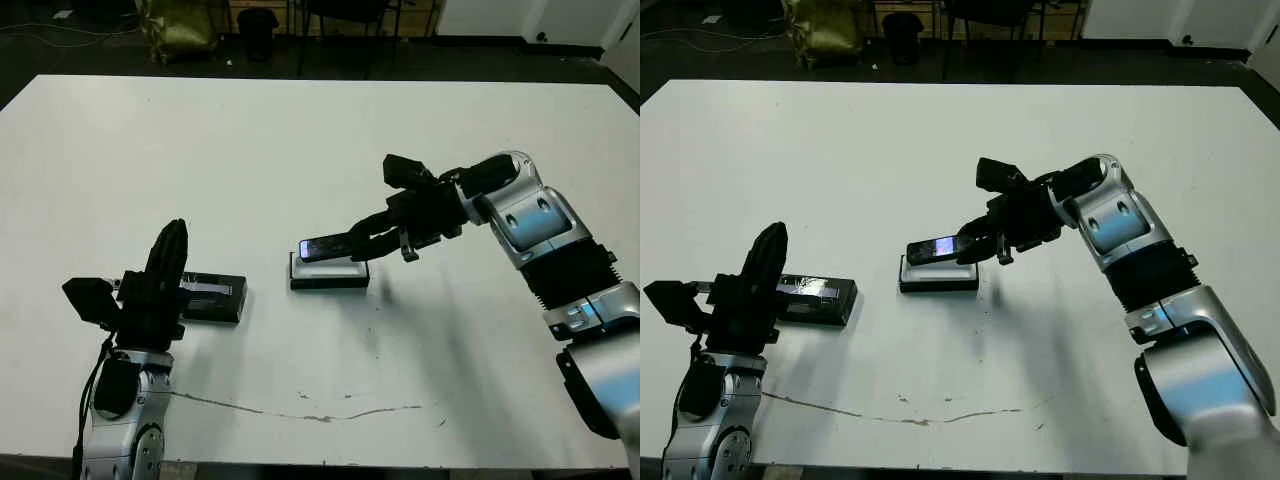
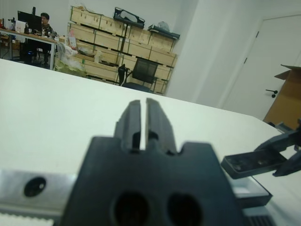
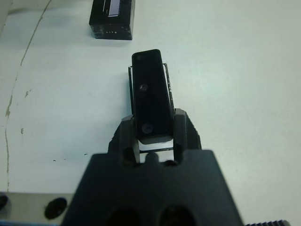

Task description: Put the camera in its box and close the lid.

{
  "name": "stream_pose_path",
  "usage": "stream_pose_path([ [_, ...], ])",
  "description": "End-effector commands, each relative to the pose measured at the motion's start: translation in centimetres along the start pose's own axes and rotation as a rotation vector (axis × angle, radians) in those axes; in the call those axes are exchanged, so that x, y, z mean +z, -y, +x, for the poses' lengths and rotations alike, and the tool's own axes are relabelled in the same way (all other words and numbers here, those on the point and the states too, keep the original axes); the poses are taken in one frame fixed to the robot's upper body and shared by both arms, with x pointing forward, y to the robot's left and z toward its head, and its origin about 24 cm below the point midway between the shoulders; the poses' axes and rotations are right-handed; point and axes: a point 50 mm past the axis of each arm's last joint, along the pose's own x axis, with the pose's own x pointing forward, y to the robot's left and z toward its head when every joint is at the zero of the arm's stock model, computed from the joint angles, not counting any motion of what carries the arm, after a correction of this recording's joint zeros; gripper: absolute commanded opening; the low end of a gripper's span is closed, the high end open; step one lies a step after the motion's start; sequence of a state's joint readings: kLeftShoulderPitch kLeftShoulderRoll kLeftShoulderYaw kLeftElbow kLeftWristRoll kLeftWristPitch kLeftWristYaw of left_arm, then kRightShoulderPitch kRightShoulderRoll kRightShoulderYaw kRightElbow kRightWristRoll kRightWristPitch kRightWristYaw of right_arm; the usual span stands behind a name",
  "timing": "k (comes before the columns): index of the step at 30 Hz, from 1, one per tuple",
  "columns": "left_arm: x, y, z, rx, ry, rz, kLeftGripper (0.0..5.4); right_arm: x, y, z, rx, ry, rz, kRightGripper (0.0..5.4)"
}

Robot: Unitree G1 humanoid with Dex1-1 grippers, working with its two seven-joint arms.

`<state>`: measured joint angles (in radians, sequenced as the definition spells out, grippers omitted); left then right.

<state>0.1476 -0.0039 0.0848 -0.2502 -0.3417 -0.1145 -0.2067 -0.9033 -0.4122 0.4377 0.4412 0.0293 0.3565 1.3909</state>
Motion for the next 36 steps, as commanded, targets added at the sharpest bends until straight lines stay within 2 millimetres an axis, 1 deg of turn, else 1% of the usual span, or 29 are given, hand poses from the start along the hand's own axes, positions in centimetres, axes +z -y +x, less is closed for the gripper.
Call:
stream_pose_path([
  [1,-0.5,-0.2,-0.3,0.004,-0.024,0.004,0.0,-0.4,-0.1,0.3,0.004,-0.024,0.006,0.37],
  [11,-0.6,-0.3,-0.4,0.005,-0.027,0.017,0.0,-0.2,-0.2,1.0,0.017,-0.039,-0.034,0.37],
  [17,-0.6,-0.2,-0.4,0.009,-0.033,0.006,0.0,-0.5,-0.1,1.3,0.03,-0.052,-0.033,0.37],
  [36,-0.7,-0.1,-0.5,0.009,-0.034,0.004,0.0,-1.0,0.1,1.4,0.018,-0.064,-0.025,0.37],
])
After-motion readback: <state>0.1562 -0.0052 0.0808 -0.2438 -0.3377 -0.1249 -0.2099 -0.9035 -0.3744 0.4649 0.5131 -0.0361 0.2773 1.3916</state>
